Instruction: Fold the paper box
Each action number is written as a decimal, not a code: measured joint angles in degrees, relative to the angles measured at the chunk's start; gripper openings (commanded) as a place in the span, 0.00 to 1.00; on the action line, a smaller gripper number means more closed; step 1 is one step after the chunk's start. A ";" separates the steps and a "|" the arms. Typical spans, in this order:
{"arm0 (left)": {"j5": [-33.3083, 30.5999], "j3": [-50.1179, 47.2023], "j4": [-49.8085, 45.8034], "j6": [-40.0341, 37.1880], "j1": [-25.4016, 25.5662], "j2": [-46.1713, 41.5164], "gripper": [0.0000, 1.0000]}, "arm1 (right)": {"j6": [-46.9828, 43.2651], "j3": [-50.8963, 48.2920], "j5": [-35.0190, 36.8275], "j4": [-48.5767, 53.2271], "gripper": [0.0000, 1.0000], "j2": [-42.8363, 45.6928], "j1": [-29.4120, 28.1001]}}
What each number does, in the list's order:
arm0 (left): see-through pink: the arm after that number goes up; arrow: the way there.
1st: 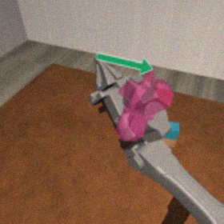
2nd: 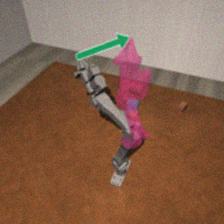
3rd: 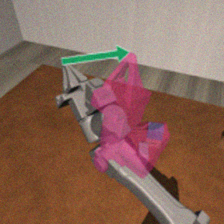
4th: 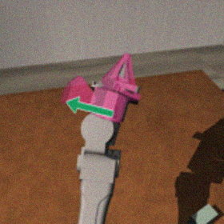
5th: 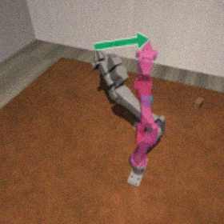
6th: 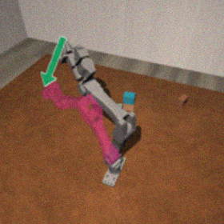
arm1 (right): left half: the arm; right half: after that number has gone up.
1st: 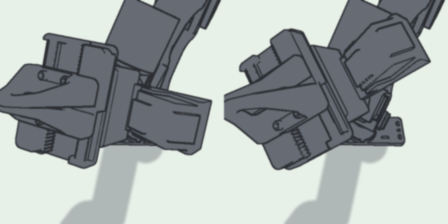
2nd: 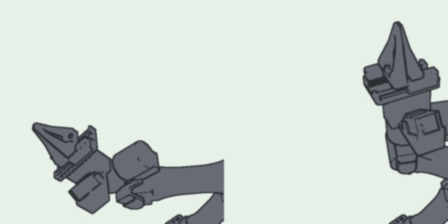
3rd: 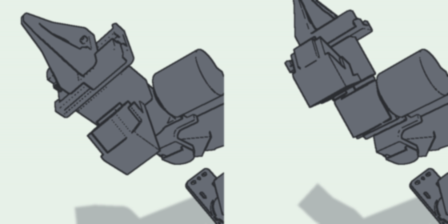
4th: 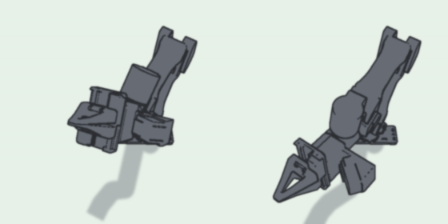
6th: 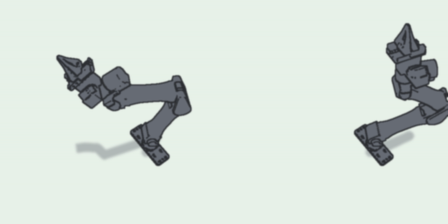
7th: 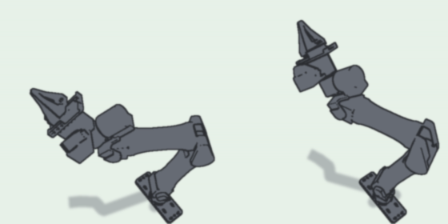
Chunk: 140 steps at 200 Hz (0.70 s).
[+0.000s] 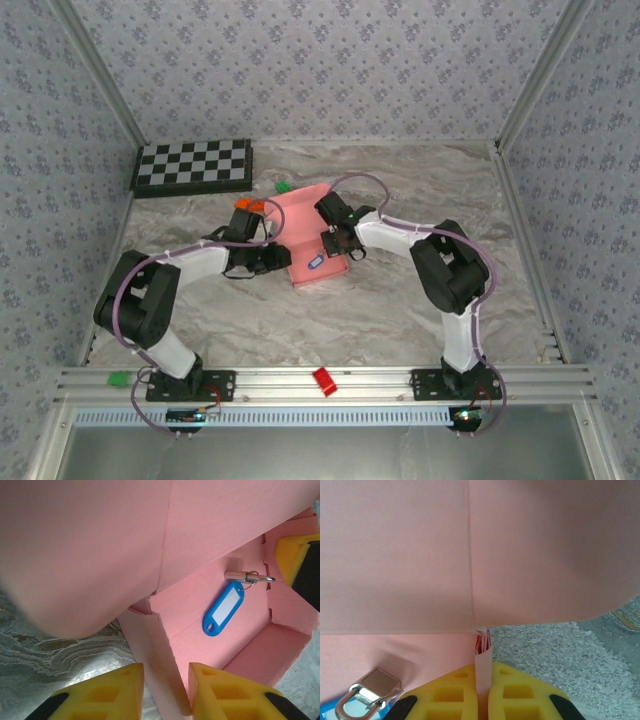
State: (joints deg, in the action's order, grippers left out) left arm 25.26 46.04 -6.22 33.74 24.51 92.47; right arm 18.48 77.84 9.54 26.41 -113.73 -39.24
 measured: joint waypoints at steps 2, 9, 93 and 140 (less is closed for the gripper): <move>0.00 0.02 -0.02 0.00 0.00 0.00 0.29 | 0.00 0.07 0.13 0.07 0.06 -0.07 -0.09; 0.00 0.02 -0.02 0.00 0.00 0.02 0.29 | 0.00 0.22 0.44 0.26 0.06 -0.20 -0.24; 0.00 0.31 -0.24 0.00 0.00 0.35 0.29 | 0.09 1.01 2.12 1.18 0.07 -0.85 -0.87; 0.00 0.31 -0.28 0.00 0.00 0.35 0.29 | -0.09 2.49 2.99 3.08 0.08 -1.79 -1.22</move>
State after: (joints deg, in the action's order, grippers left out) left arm 25.26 46.35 -6.50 33.74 24.51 92.82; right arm 18.39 80.34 12.53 29.50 -115.52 -40.47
